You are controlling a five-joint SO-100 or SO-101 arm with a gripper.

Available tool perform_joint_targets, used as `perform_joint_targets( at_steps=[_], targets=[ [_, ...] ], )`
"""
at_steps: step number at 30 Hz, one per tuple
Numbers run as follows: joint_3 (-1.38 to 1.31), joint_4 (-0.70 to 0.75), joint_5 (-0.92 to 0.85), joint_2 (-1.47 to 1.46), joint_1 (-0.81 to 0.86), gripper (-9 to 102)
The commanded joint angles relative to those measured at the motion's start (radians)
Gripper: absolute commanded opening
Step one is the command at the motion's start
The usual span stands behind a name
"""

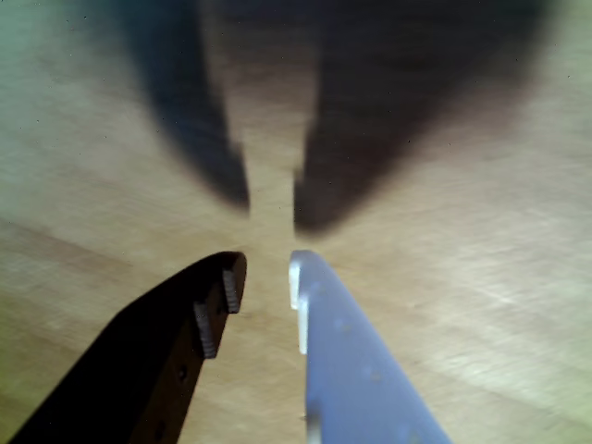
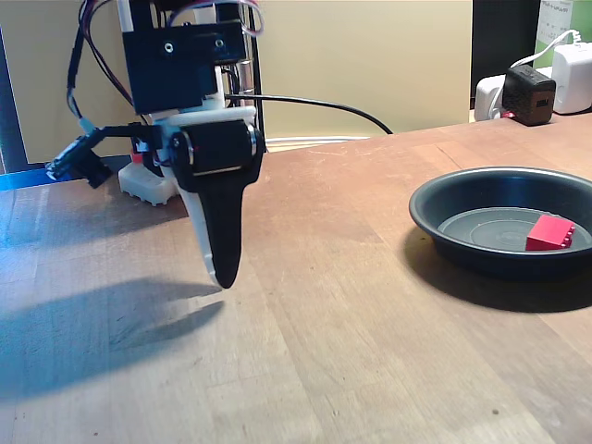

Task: Grasp a lego block and put it in the bin.

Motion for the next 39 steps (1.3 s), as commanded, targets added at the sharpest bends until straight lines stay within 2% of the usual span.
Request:
perform_joint_targets(
  at_steps=[1,6,11,14,39],
  targets=[
    [0.037,-0.032,-0.009,0.048,0.052,0],
    [0.150,-0.109,0.008,0.084,0.069,0],
    [0.249,-0.195,0.141,0.115,0.055,0],
    [0.284,-0.222,0.155,0.132,0.054,0],
    [0.546,-0.227,0.138,0.416,0.034,0]
  ],
)
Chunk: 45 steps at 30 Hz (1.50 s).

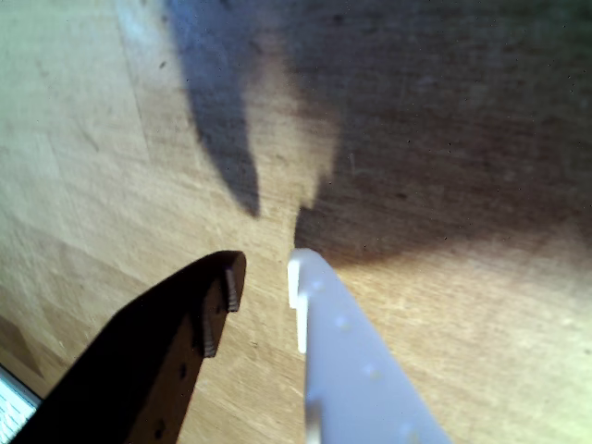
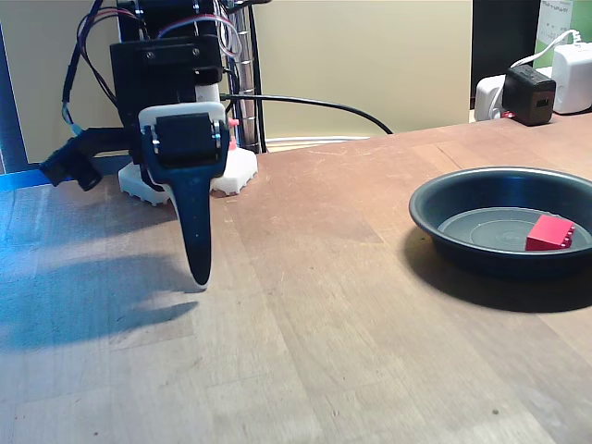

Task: Grasp a lego block and put it in the bin.

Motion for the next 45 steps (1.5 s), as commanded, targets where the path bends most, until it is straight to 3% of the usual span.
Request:
perform_joint_targets(
  at_steps=[1,26,32,45],
  targets=[
    [0.035,0.002,-0.006,0.023,-0.008,0],
    [0.140,-0.002,-0.011,0.043,-0.029,0],
    [0.169,-0.077,-0.012,0.041,-0.026,0],
    [0.172,-0.084,-0.012,0.040,-0.037,0]
  ],
)
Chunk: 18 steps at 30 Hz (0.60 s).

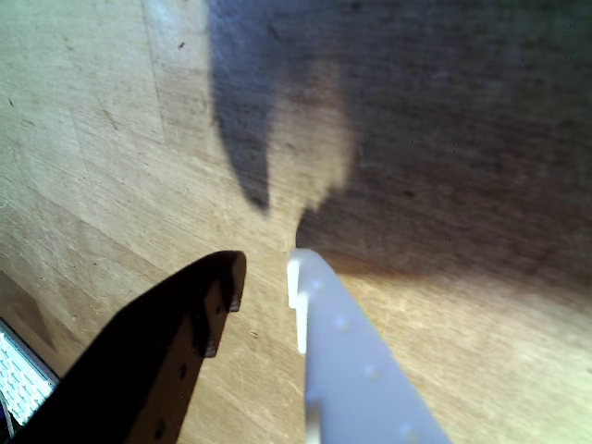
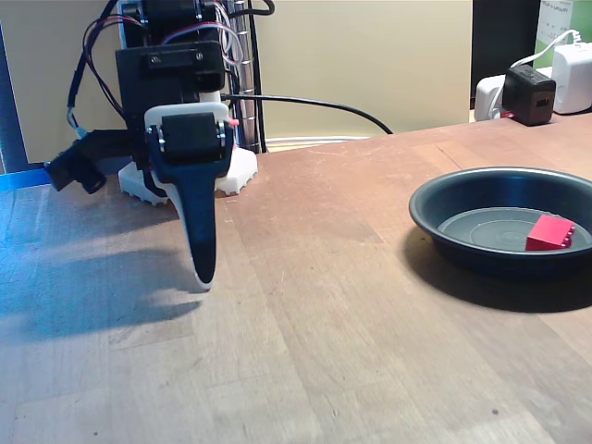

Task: Grasp a lego block and put it in the bin.

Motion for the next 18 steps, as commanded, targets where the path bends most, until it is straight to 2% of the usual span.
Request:
perform_joint_targets(
  at_steps=[1,18],
  targets=[
    [0.051,-0.002,0.002,-0.008,-0.014,0],
    [0.052,-0.002,0.003,-0.008,-0.015,0]
  ],
)
